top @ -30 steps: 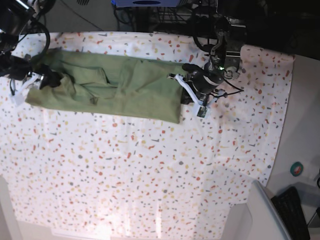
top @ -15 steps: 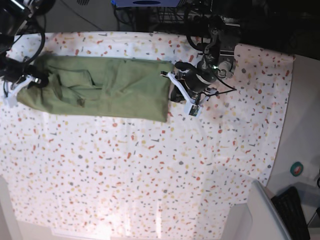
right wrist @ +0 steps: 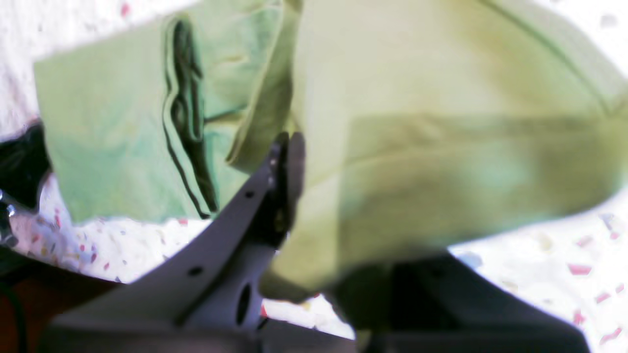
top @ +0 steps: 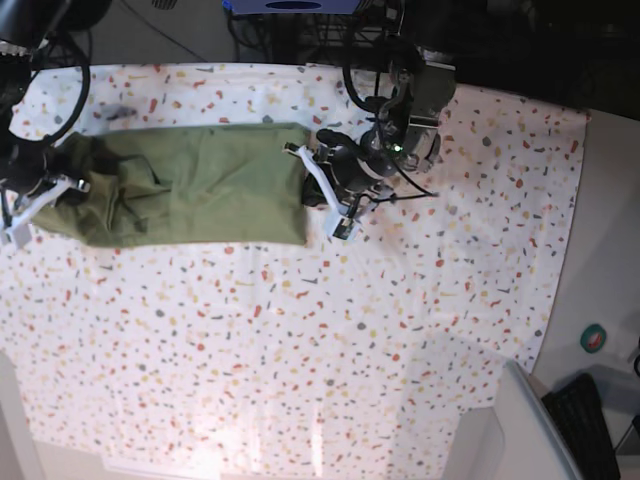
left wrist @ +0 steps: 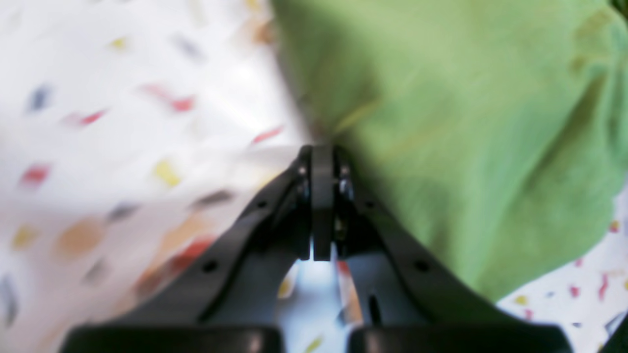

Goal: Layout the t-shirt on the table in an organized manner, then fold the t-shirt properly
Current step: 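Grasp the strip end with the right gripper and fold it toward the left gripper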

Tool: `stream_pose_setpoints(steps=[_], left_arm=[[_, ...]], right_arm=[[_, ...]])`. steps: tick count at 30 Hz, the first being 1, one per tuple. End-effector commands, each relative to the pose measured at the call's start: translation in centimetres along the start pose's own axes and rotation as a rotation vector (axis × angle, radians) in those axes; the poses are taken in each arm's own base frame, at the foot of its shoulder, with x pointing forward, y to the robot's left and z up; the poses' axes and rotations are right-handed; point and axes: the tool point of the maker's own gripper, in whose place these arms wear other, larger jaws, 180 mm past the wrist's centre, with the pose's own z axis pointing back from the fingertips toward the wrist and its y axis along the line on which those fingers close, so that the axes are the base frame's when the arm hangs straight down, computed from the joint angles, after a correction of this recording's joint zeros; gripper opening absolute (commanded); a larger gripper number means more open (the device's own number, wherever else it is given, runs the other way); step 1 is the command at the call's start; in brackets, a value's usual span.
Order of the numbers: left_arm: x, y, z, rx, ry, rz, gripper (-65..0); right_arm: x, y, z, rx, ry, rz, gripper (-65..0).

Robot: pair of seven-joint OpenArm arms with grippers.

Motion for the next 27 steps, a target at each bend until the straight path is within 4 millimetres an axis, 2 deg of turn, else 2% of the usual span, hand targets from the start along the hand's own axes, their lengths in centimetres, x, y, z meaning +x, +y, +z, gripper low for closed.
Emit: stream_pose_setpoints(steps=[1,4,8,14,22,25,27], left_arm=[[-2.4,-0.4,-0.3,0.004,0.100,-0.012,-65.0],[-2.1,-1.3,-0.8,-0.013,0.098,0.002,-65.0],[-1.7,-2.0,-1.1,-0.024,0.089,0.008,-65.0],[-0.9,-1.9,-1.2,-0.023,0.078,0.001,-65.0],[-0.7,-1.8,-1.3,-0.022,0.074,-0.001,-65.0],[-0.7,-1.8,-1.3,-0.022,0.074,-0.001,-65.0],[-0.7,-1.8,-1.3,-0.022,0.074,-0.001,-65.0]], right_arm=[[1.7,0.8,0.6,0.004,-0.053,0.010,-65.0],[1.8,2.3,0.5,-0.006,-0.045,-0.018,-65.0],[1.4,5.4,-0.4,0.002,-0.011,-0.041,-65.0],[0.1,9.9,-1.3,0.022,0.038,-0.054,-65.0],[-2.0,13.1,-2.5,0.027,0.111,-0.079,-65.0],[-2.1,15.0,-2.9,0.064,0.117,-0.069,-65.0],[-1.7,15.5,-2.9,0.075,0.109,-0.068,-65.0]])
